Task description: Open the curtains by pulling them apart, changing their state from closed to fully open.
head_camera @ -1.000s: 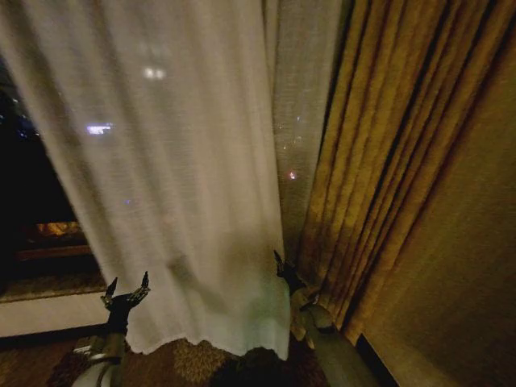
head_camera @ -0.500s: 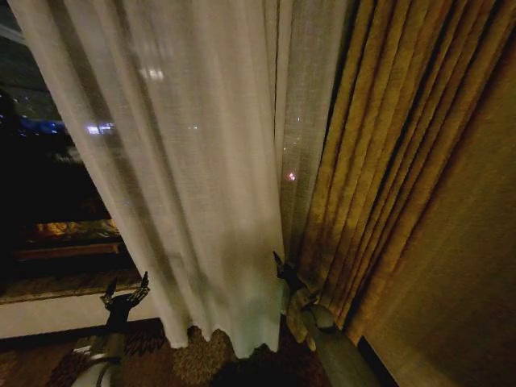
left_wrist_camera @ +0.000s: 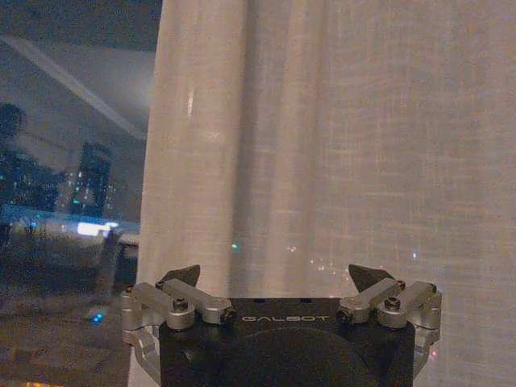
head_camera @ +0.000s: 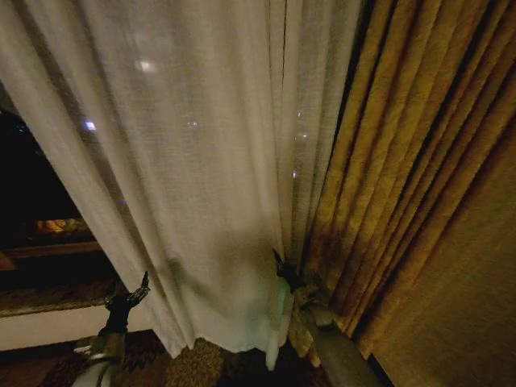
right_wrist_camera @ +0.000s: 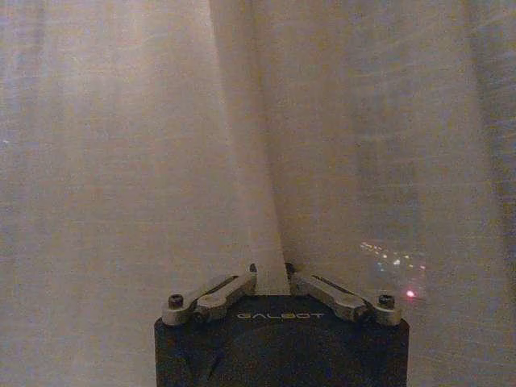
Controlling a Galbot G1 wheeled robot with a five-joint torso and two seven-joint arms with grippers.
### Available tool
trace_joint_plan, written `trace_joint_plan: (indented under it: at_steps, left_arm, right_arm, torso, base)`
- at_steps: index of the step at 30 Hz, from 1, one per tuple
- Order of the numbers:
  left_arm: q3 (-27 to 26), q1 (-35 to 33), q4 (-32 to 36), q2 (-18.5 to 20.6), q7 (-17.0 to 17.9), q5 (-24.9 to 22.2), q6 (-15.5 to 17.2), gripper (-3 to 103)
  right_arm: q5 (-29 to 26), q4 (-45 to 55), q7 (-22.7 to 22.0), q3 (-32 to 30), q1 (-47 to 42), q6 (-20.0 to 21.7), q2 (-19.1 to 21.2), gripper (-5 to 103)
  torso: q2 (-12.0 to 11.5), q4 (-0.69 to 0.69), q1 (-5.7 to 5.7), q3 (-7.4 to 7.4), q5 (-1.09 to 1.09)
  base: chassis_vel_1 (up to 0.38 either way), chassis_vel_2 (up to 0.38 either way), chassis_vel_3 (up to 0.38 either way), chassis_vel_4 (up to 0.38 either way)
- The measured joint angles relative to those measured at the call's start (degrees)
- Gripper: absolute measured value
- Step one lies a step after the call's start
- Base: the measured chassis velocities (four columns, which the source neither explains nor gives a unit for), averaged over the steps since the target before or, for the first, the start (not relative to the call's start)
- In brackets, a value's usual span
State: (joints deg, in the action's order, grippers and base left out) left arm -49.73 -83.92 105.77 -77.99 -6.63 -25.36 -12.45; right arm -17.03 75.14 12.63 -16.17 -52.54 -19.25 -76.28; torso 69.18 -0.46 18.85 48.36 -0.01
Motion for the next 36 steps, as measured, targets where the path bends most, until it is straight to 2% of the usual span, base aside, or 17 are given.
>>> trace_joint_plan:
  at_steps: [4, 9, 10, 19, 21, 24, 31, 34, 35, 36]
  left_arm:
    - [-0.02, -0.02, 0.00, 0.00, 0.00, 0.00, 0.00, 100]
    - [-0.01, 0.00, 0.00, 0.00, 0.00, 0.00, 0.00, 100]
    - [-0.01, 0.00, 0.00, 0.00, 0.00, 0.00, 0.00, 100]
    - [-0.01, 0.00, 0.00, 0.00, 0.01, 0.00, 0.00, 100]
    - [-0.01, 0.01, 0.00, 0.00, 0.00, 0.00, 0.00, 100]
    - [-0.01, 0.01, 0.00, 0.00, 0.01, 0.00, 0.00, 100]
    - [-0.01, 0.00, 0.00, 0.00, 0.01, 0.00, 0.00, 100]
    - [-0.01, 0.00, 0.00, 0.00, 0.01, 0.00, 0.00, 100]
    - [-0.01, 0.00, 0.00, 0.00, 0.01, 0.00, 0.00, 100]
    - [-0.01, 0.00, 0.00, 0.00, 0.01, 0.00, 0.00, 100]
  right_arm:
    - [0.02, -1.04, -3.04, 0.27, 0.78, 1.24, 0.30, 0]
    - [-1.37, -2.73, -9.83, -1.48, 2.88, 4.48, 1.56, 0]
    - [-1.37, -2.73, -9.83, -1.48, 2.88, 4.48, 1.56, 0]
    - [0.50, -4.03, -22.53, -8.34, 4.53, 10.06, 4.79, 0]
    - [0.83, -4.06, -23.28, -8.84, 4.60, 10.39, 5.08, 0]
    - [3.25, -4.09, -26.74, -11.77, 4.51, 11.62, 6.35, 0]
    - [4.22, -2.51, -28.04, -13.16, 2.72, 11.86, 6.90, 0]
    - [-0.27, 0.69, -23.21, -11.38, 0.67, 11.30, 6.83, 0]
    - [-0.27, 0.69, -23.21, -11.38, 0.67, 11.30, 6.83, 0]
    - [-1.66, 1.68, -21.21, -10.74, 0.06, 10.93, 6.80, 5]
  torso:
    - [0.04, 0.01, -0.03, -0.01, 0.00]
    - [0.01, 0.01, 0.03, 0.01, 0.00]
    - [0.01, 0.01, 0.03, 0.01, 0.00]
    - [0.01, 0.00, 0.02, 0.01, 0.01]
    - [0.01, 0.00, 0.03, 0.01, 0.01]
    - [0.00, 0.00, 0.04, 0.02, 0.02]
    - [0.00, -0.02, 0.03, 0.01, 0.01]
    - [0.00, -0.02, 0.03, 0.02, 0.01]
    - [0.00, -0.02, 0.03, 0.02, 0.01]
    - [0.00, -0.01, 0.03, 0.02, 0.01]
  base:
    - [0.049, -0.028, -0.024, 0.042]
    - [0.010, -0.005, -0.007, 0.011]
    - [0.000, 0.000, 0.000, 0.000]
    - [0.000, 0.000, 0.000, 0.000]
    - [0.000, 0.000, 0.000, 0.000]
    - [0.000, 0.000, 0.000, 0.000]
    - [0.000, 0.000, 0.000, 0.000]
    - [0.000, 0.000, 0.000, 0.000]
    - [0.000, 0.000, 0.000, 0.000]
    - [0.000, 0.000, 0.000, 0.000]
